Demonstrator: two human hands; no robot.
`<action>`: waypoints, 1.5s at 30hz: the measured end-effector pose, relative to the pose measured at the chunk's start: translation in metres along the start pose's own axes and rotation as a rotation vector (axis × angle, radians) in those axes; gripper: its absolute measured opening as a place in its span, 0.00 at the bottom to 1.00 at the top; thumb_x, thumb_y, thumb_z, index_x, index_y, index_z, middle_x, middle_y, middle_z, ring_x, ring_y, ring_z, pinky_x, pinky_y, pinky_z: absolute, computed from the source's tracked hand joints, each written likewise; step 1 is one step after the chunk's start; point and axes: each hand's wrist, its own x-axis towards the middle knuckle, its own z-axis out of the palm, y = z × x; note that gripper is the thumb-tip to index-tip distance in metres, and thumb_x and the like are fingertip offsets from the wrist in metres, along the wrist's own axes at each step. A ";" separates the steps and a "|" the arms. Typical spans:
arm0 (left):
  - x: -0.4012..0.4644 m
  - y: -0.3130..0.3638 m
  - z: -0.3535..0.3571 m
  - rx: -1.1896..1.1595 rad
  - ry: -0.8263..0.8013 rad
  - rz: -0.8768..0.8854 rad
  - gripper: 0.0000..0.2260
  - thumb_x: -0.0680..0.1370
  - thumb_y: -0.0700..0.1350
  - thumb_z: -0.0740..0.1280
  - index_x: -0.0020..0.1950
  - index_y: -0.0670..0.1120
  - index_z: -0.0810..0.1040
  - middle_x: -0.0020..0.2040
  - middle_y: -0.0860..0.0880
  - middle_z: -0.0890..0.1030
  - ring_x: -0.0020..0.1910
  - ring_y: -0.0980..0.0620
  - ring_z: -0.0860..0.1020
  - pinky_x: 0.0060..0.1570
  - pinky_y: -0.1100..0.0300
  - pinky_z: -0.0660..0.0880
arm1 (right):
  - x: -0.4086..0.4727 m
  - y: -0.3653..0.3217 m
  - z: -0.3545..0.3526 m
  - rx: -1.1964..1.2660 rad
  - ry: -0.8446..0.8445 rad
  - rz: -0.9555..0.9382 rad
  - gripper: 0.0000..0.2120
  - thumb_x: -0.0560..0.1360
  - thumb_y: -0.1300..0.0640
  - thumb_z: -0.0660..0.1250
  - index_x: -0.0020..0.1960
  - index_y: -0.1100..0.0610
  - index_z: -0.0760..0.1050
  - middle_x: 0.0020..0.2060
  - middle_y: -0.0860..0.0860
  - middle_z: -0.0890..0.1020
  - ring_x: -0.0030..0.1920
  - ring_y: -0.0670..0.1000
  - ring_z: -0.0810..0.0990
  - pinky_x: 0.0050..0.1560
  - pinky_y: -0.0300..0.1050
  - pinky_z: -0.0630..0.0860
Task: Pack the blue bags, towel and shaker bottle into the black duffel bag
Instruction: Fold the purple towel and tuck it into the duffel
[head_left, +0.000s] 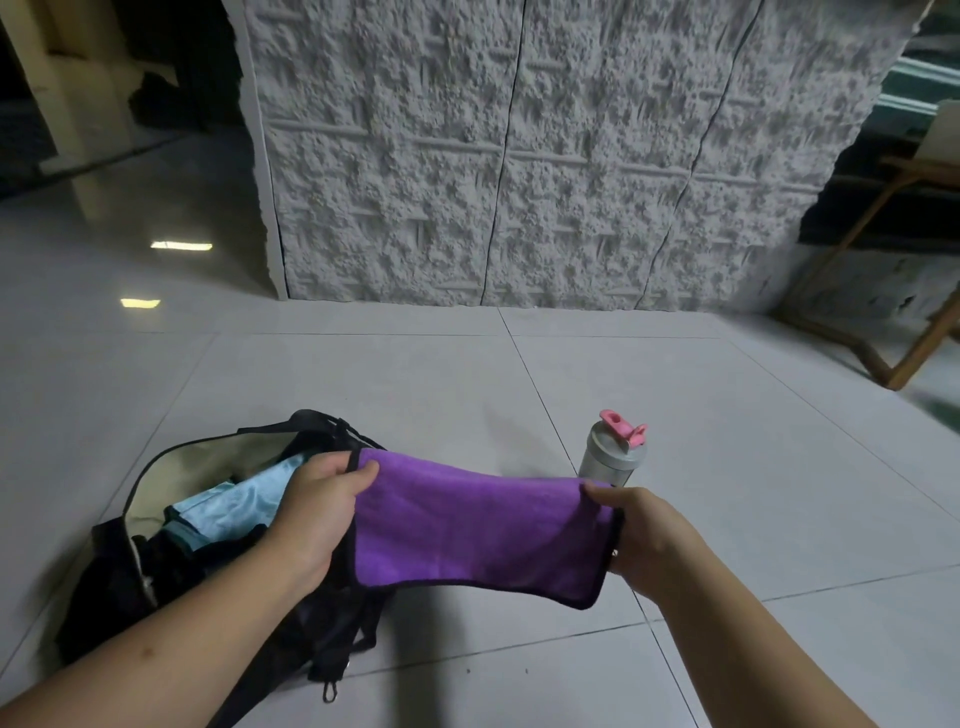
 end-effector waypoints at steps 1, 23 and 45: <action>-0.001 0.000 0.001 -0.018 0.010 0.021 0.13 0.82 0.38 0.66 0.41 0.46 0.87 0.47 0.46 0.87 0.51 0.42 0.84 0.55 0.47 0.78 | 0.000 -0.001 -0.002 -0.001 0.005 -0.001 0.14 0.76 0.61 0.71 0.61 0.62 0.81 0.54 0.60 0.87 0.52 0.60 0.84 0.46 0.52 0.80; 0.005 0.025 -0.005 -0.350 -0.162 0.022 0.11 0.78 0.43 0.70 0.57 0.38 0.83 0.52 0.38 0.85 0.50 0.41 0.84 0.49 0.49 0.81 | -0.010 -0.016 -0.004 0.271 -0.176 -0.361 0.23 0.75 0.57 0.74 0.67 0.65 0.78 0.59 0.54 0.85 0.64 0.57 0.82 0.65 0.52 0.73; 0.003 0.003 0.015 0.360 -0.076 0.228 0.25 0.82 0.42 0.64 0.77 0.57 0.66 0.69 0.52 0.79 0.69 0.52 0.77 0.72 0.45 0.72 | -0.031 -0.007 0.038 -0.172 -0.031 -0.607 0.04 0.78 0.62 0.71 0.48 0.60 0.85 0.47 0.66 0.86 0.48 0.65 0.86 0.55 0.67 0.81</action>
